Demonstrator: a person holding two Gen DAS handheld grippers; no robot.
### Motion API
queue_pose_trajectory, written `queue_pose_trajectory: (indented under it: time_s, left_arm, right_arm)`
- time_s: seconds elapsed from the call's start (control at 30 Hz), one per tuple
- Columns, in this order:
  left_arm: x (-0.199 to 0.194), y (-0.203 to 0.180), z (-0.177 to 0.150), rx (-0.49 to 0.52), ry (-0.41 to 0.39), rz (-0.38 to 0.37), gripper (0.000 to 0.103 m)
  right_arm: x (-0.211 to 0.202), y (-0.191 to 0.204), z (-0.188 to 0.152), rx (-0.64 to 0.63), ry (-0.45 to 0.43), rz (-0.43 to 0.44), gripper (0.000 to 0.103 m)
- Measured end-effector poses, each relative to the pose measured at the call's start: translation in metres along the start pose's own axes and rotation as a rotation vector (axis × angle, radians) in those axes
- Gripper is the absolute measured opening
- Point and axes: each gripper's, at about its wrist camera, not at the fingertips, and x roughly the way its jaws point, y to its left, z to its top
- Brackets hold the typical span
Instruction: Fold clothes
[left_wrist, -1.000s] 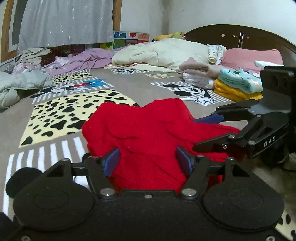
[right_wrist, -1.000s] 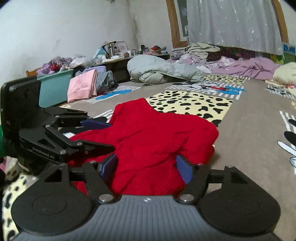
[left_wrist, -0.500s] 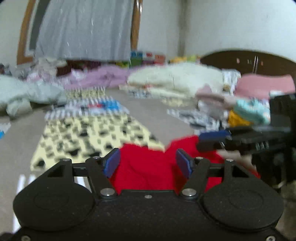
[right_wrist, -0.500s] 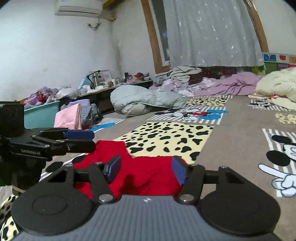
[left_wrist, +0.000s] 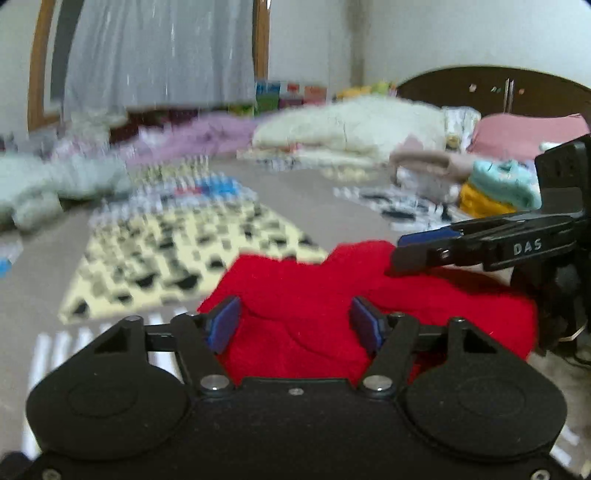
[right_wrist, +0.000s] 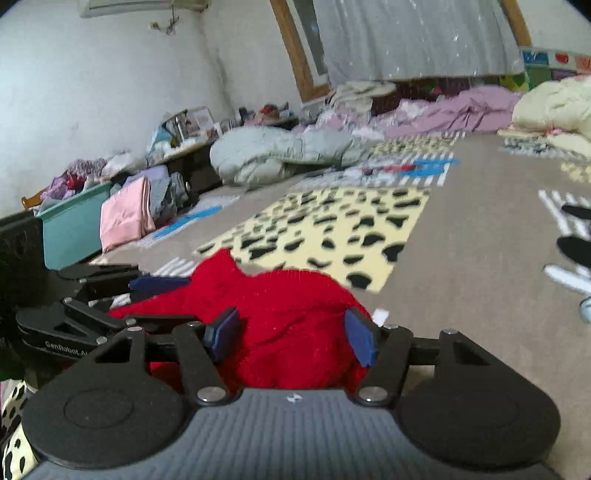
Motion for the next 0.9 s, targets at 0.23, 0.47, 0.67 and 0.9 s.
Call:
queue_pose_trajectory:
  time_s: [0.23,0.47,0.67,0.9]
  left_arm:
    - [-0.05,-0.031,-0.005,0.112,-0.011,-0.065,0.048]
    - [-0.03,-0.034,-0.029,0.112,0.067,-0.091,0.049]
    - [-0.026,-0.024,-0.033,0.058,0.084,-0.127,0.05]
    - [-0.038,-0.024,-0.027,-0.013,0.058,-0.127,0.052]
  right_arm:
    - [-0.062,0.044,-0.001,-0.157,-0.08,0.022,0.056]
    - [-0.058,0.062,-0.035,-0.195,0.052,0.024,0.051]
    - [-0.044,0.049,-0.04,-0.134,0.077,0.064,0.055]
    - [-0.047,0.055,-0.042,-0.147,0.071,0.046,0.056]
